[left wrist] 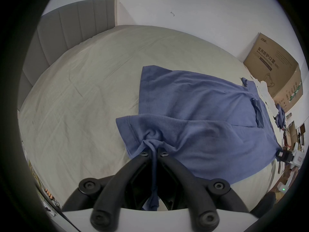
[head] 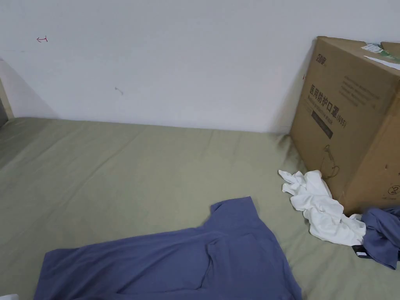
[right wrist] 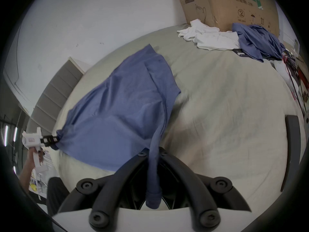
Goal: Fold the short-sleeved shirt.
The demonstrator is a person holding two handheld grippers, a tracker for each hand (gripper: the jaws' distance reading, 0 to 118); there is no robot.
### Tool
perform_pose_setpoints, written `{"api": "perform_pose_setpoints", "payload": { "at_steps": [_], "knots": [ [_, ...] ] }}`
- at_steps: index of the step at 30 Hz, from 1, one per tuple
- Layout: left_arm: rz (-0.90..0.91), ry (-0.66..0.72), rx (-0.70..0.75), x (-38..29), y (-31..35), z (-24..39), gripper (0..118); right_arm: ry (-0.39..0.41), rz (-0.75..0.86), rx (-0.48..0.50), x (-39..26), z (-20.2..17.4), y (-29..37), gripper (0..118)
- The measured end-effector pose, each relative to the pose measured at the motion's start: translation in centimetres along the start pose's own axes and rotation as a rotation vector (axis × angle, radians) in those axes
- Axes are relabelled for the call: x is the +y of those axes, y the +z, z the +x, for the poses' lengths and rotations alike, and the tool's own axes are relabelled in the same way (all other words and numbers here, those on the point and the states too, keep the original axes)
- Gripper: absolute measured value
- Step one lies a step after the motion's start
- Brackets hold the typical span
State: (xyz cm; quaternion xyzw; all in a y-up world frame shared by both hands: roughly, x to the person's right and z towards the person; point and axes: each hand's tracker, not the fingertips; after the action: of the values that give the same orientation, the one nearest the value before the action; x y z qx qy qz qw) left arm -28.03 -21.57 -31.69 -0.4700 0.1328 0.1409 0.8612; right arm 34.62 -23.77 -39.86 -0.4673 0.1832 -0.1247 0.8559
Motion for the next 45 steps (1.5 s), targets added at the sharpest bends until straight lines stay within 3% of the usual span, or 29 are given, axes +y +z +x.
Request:
{"api": "perform_pose_setpoints", "payload": {
  "at_steps": [4, 11, 17, 20, 23, 24, 27, 30, 32, 35, 38, 42, 43, 44, 45],
  "knots": [
    [0.018, -0.027, -0.017, 0.0, 1.6, -0.5, 1, -0.095, 0.048, 0.056, -0.2, 0.4, 2.4, 3],
    [0.009, -0.086, -0.065, -2.4, 6.4, -1.0, 1, -0.068, 0.043, 0.084, -3.4, -0.1, 8.5, 3],
    [-0.171, -0.134, -0.133, -4.2, 9.2, -1.4, 1, -0.086, -0.079, 0.126, -5.2, -0.5, 11.8, 3],
    [-0.188, -0.072, -0.165, -2.0, 8.8, -1.1, 1, -0.096, -0.097, 0.138, -2.7, -1.3, 11.4, 3],
    [-0.179, 0.08, -0.198, 1.1, 6.4, -1.2, 1, -0.209, -0.055, 0.199, 1.2, -1.6, 9.0, 3],
    [-0.169, 0.126, -0.194, 1.9, 5.4, -1.2, 1, -0.236, -0.038, 0.204, 2.5, 0.1, 7.2, 3],
    [-0.103, 0.211, -0.141, 3.4, 2.8, -0.4, 1, -0.294, 0.004, 0.155, 5.6, 0.0, 3.3, 3],
    [-0.049, 0.243, -0.107, 3.6, 1.4, 0.6, 1, -0.298, -0.001, 0.089, 7.3, -0.2, -0.5, 3],
    [-0.02, 0.287, -0.09, 3.3, 0.6, 0.8, 1, -0.274, -0.006, 0.024, 7.6, 0.2, -2.9, 3],
    [-0.071, 0.236, 0.015, 2.0, -2.1, 0.5, 1, -0.133, -0.054, -0.113, 6.9, -0.3, -5.6, 4],
    [-0.048, 0.188, 0.017, 0.4, -2.4, 1.0, 4, -0.012, -0.091, -0.17, 5.2, -1.4, -7.0, 4],
    [-0.019, 0.07, 0.072, 0.5, -2.6, 1.8, 36, 0.176, -0.03, -0.241, 3.6, -3.3, -7.5, 4],
    [-0.011, 0.047, 0.096, 0.7, -2.2, 2.2, 51, 0.211, -0.026, -0.257, 3.4, -3.7, -7.6, 5],
    [0.006, 0.026, 0.115, 0.9, -1.5, 2.5, 74, 0.259, -0.014, -0.279, 3.0, -4.6, -7.3, 5],
    [0.046, 0.024, 0.097, 1.2, -0.5, 2.6, 86, 0.298, -0.001, -0.298, 2.6, -5.1, -7.4, 5]
  ]
}}
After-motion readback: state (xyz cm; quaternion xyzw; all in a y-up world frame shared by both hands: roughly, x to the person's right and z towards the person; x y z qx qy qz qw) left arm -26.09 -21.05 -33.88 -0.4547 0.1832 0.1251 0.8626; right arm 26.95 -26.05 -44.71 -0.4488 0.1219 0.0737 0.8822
